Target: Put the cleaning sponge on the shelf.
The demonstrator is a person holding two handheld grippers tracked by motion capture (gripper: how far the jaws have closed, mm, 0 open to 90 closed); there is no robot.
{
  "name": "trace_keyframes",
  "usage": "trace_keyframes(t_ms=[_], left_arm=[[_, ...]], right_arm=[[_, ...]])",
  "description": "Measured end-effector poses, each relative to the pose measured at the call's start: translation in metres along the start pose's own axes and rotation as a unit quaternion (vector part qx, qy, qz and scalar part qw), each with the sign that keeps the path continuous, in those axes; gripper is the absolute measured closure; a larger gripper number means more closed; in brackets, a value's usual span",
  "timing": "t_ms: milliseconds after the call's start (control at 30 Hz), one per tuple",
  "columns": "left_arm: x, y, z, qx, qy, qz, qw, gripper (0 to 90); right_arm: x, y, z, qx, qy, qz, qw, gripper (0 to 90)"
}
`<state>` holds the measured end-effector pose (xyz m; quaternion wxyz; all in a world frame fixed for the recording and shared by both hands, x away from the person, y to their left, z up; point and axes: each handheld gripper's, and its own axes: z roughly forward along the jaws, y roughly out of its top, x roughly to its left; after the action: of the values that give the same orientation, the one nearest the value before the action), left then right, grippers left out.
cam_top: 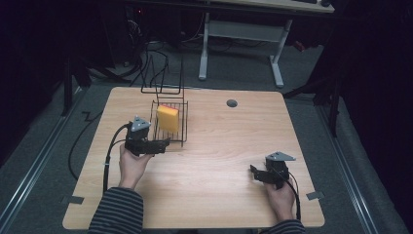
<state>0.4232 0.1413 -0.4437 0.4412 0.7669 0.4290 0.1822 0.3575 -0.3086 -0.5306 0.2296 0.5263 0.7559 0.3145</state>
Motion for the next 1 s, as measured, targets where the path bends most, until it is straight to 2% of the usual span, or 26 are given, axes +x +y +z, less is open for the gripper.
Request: trace_keyframes(t_ms=[233, 667, 1000], left_arm=[[0.001, -0.010, -0.011, -0.005, -0.004, -0.008, 0.9999, 6.5], [0.006, -0.041, -0.031, -0.014, -0.007, -0.034, 0.9993, 8.2], [0.011, -0.062, -0.039, -0.006, -0.001, -0.046, 0.9989, 8.9]], right_arm=[[0.000, 0.000, 0.000, 0.000, 0.000, 0.000, 1.0000, 26.8], [0.000, 0.000, 0.000, 0.000, 0.000, 0.000, 1.0000, 26.7], [0.000, 0.000, 0.000, 0.000, 0.000, 0.000, 1.0000, 26.7]])
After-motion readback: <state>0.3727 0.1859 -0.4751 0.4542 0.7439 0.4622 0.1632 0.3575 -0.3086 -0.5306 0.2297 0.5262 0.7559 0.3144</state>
